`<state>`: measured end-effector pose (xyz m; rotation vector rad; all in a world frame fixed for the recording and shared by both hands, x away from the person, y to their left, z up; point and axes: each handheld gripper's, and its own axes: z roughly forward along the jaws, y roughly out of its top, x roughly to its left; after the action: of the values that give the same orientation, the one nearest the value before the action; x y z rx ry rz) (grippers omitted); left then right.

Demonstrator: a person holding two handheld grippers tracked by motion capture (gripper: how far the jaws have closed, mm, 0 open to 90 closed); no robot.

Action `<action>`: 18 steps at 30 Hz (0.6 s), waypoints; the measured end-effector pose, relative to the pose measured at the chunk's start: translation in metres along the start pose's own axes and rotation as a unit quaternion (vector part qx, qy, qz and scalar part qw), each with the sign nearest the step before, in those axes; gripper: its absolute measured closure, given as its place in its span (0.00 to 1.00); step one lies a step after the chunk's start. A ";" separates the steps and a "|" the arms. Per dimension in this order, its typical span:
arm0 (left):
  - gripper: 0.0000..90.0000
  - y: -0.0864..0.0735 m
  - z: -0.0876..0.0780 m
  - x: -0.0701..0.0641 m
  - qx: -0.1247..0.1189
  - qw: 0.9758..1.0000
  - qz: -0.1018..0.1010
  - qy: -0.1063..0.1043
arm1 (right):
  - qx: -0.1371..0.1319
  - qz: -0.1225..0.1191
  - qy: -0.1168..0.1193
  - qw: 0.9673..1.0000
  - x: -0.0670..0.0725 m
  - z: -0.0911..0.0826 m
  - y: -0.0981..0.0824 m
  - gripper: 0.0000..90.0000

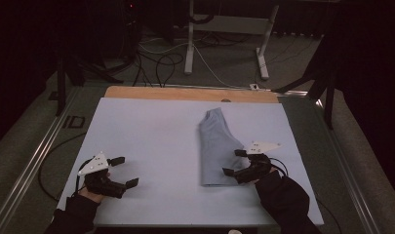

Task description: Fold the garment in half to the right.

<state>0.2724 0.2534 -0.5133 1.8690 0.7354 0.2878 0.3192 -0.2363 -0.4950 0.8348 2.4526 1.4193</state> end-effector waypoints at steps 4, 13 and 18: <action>0.01 0.000 -0.001 0.001 -0.001 1.000 -0.002 0.001 | -0.001 -0.004 -0.010 1.000 -0.001 -0.003 -0.004 0.10; 0.01 0.000 -0.001 0.001 0.001 1.000 0.000 0.001 | -0.004 0.003 -0.031 1.000 -0.004 -0.014 -0.014 0.10; 0.01 0.000 -0.001 0.000 0.003 1.000 0.002 0.003 | -0.007 0.015 -0.047 0.999 -0.007 -0.025 -0.026 0.10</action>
<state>0.2719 0.2541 -0.5132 1.8758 0.7366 0.2938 0.3049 -0.2684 -0.5046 0.9175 2.3687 1.3720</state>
